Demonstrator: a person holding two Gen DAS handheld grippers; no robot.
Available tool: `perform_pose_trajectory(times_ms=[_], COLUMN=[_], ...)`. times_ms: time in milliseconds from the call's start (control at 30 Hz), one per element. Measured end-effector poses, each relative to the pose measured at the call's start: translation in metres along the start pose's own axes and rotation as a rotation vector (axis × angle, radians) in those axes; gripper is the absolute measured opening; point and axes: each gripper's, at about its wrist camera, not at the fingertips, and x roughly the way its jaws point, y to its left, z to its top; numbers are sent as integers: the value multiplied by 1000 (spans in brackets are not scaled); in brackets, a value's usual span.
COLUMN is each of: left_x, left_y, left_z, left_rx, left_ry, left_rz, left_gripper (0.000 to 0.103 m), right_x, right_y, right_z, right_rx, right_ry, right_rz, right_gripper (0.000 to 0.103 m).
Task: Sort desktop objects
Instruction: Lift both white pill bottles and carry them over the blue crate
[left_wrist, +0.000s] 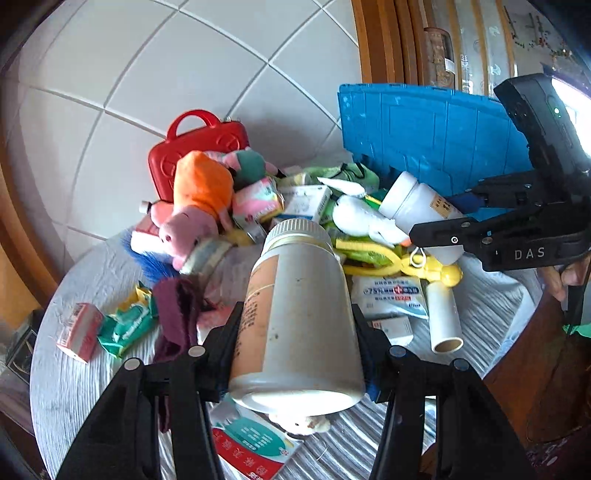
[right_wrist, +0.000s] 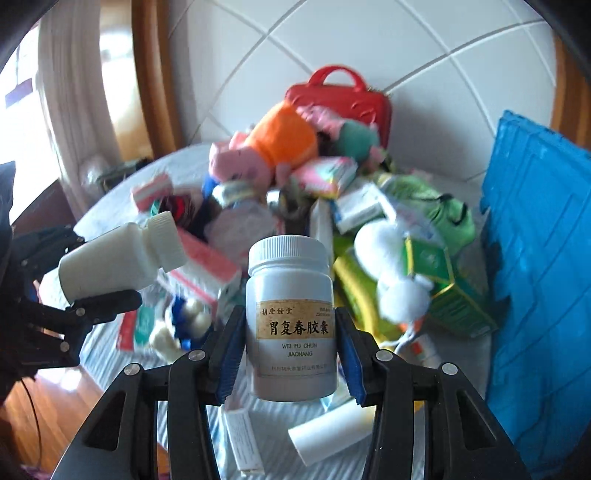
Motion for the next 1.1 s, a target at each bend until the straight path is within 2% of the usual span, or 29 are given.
perform_pose_trajectory(times_ms=[267, 600, 900, 1100], left_x=[-21, -53, -70, -74], left_y=[13, 30, 29, 12], left_z=[55, 108, 132, 145], left_rx=[-6, 11, 40, 81], left_ry=[-103, -227, -286, -318], left_rz=[77, 167, 161, 117], left_gripper=[52, 52, 52, 52], right_x=[-57, -103, -144, -167], right_y=[8, 26, 31, 33], right_z=[55, 86, 95, 93], right_rx=[52, 87, 123, 139], right_ry=[-181, -286, -356, -386], right_rz=[-98, -190, -294, -367], right_gripper=[46, 46, 46, 46])
